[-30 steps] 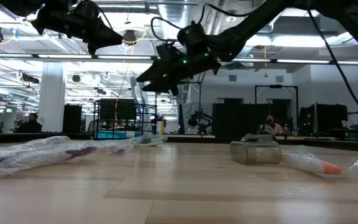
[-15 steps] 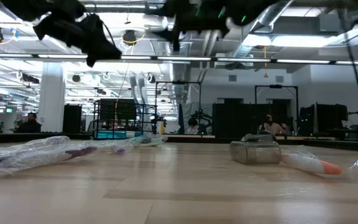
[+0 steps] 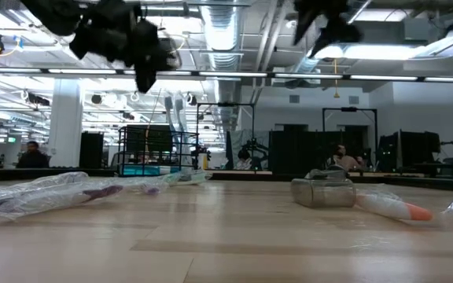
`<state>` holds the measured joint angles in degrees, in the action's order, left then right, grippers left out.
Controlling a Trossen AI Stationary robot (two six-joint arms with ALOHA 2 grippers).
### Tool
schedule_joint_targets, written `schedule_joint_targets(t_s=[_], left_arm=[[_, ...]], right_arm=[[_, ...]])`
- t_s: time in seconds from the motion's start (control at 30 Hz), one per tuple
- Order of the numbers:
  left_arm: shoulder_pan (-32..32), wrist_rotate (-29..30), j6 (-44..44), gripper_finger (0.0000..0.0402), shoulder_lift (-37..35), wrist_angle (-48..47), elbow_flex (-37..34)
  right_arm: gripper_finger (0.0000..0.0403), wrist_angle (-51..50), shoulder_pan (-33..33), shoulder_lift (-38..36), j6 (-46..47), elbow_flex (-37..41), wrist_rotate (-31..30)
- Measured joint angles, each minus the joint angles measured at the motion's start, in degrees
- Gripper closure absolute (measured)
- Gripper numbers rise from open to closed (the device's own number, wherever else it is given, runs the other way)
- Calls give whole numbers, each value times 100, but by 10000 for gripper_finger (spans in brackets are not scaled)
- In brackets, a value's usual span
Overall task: Pick & Place toothbrushing station
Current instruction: Put the orange toothbrush into the black organizer
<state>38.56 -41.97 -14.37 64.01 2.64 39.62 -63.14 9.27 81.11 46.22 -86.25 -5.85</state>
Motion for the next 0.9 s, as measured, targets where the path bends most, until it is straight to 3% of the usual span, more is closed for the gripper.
schedule_joint_targets(t_s=[0.2, 0.4, 0.67, 0.9], left_arm=[[-441, 195, -1224, 311, -400, 1625, 2], [-400, 417, -1458, 311, -1071, 2293, 2], [-13, 250, -1797, 312, -1791, 2279, 2], [173, -9, -1758, 311, -1898, 1847, 2]], right_arm=[[216, 172, -1338, -59, 1888, 1069, -219], [214, 1005, -1795, 435, 3205, 2192, -36], [220, 2356, -1664, 1239, 3285, 2591, 586], [218, 2965, -1434, 1806, 3119, 2595, 861]])
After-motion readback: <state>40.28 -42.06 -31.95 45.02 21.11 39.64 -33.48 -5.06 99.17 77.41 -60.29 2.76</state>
